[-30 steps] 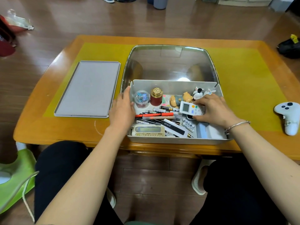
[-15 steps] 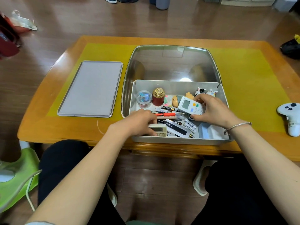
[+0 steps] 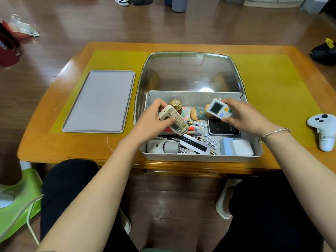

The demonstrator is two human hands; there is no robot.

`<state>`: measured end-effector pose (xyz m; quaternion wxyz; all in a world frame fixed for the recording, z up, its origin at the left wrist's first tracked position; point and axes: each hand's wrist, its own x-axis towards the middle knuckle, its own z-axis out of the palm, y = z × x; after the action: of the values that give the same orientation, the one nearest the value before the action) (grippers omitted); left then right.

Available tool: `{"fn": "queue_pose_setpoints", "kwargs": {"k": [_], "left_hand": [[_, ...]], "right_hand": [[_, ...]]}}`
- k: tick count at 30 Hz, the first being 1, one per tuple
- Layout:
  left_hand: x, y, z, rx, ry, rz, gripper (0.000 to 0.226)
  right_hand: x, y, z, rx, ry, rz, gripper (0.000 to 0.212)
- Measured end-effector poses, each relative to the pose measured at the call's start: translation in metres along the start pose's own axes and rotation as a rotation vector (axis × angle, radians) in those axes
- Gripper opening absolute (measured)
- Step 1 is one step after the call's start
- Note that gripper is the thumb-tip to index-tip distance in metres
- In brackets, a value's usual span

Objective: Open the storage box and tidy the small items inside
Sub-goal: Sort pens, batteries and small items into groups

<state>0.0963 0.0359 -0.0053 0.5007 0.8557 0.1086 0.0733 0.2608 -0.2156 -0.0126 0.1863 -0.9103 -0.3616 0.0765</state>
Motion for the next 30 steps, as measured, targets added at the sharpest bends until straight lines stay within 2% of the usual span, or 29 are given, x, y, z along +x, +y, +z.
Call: {"fn": "queue_pose_setpoints", "kwargs": {"k": [2, 5, 8, 10, 13, 15, 18, 23, 26, 28, 30], "left_hand": [[0.004, 0.003, 0.003, -0.121, 0.054, 0.006, 0.028], [0.014, 0.008, 0.012, -0.166, 0.185, -0.014, 0.022], [0.028, 0.011, 0.02, -0.162, 0.378, -0.07, 0.021], [0.037, 0.013, 0.023, -0.238, 0.437, -0.122, 0.022], [0.048, 0.016, 0.033, -0.239, 0.397, -0.144, 0.022], [0.053, 0.019, 0.046, -0.198, 0.353, -0.114, 0.02], [0.059, 0.023, 0.068, -0.205, 0.258, -0.124, 0.018], [0.067, 0.032, 0.101, -0.208, 0.119, -0.129, 0.021], [0.067, 0.034, 0.113, -0.004, 0.045, -0.04, 0.028], [0.066, 0.032, 0.111, 0.181, 0.096, 0.007, 0.04], [0.062, 0.028, 0.1, 0.225, 0.146, 0.005, 0.042]], "right_hand": [[-0.002, 0.002, -0.002, 0.011, 0.007, 0.018, 0.05], [-0.003, -0.002, 0.002, -0.009, -0.014, -0.025, 0.04], [-0.004, -0.004, 0.001, -0.029, -0.087, -0.014, 0.038], [-0.005, -0.003, -0.001, -0.036, -0.164, -0.011, 0.039], [-0.008, -0.004, -0.003, -0.101, -0.231, 0.008, 0.042], [-0.008, -0.002, -0.002, -0.252, -0.19, 0.022, 0.045], [-0.009, 0.0, -0.003, -0.327, -0.098, 0.072, 0.038], [-0.016, -0.002, -0.008, -0.229, 0.189, 0.131, 0.02], [-0.02, -0.006, -0.007, -0.22, 0.234, 0.147, 0.033], [-0.021, -0.009, -0.005, -0.228, 0.232, 0.156, 0.038], [-0.021, -0.01, -0.001, -0.24, 0.213, 0.159, 0.04]]}}
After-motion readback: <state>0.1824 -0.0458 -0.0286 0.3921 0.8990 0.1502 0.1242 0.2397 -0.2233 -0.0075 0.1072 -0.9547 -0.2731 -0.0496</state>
